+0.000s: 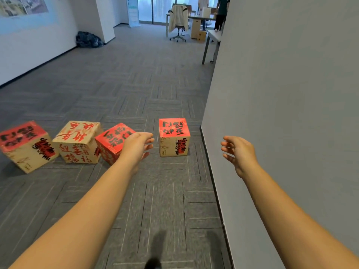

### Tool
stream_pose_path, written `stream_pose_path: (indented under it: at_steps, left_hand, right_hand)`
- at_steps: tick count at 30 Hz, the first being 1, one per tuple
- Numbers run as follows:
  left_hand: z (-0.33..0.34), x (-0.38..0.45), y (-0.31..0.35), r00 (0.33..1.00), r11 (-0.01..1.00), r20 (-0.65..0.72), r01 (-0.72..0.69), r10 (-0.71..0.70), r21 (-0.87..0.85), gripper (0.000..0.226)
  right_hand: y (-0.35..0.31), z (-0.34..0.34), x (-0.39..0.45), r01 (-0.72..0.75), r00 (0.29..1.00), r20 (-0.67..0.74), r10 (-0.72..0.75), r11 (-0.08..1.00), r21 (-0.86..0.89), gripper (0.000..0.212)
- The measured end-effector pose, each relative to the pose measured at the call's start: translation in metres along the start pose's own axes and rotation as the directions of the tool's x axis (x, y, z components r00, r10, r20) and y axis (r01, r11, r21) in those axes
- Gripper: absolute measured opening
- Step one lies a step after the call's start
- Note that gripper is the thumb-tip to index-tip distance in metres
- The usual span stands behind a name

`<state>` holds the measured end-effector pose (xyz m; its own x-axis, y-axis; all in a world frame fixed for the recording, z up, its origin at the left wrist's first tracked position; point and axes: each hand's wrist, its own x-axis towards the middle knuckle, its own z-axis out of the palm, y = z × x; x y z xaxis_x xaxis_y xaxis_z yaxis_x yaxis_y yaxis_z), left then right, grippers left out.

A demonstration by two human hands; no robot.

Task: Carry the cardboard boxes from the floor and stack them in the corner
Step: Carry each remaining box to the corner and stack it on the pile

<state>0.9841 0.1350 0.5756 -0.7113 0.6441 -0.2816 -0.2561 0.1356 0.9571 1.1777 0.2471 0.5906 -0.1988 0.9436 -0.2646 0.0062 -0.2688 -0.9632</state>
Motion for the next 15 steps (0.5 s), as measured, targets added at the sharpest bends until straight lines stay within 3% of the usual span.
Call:
stream_pose_path:
  at_steps: [15]
  left_hand:
    - [0.084,0.346,0.03,0.993,0.991,-0.036,0.115,-0.113,0.062,0.016]
  right_hand:
    - [-0.028,0.142,0.33,-0.086,0.996,0.012,0.087,0.993,-0.082,0.019]
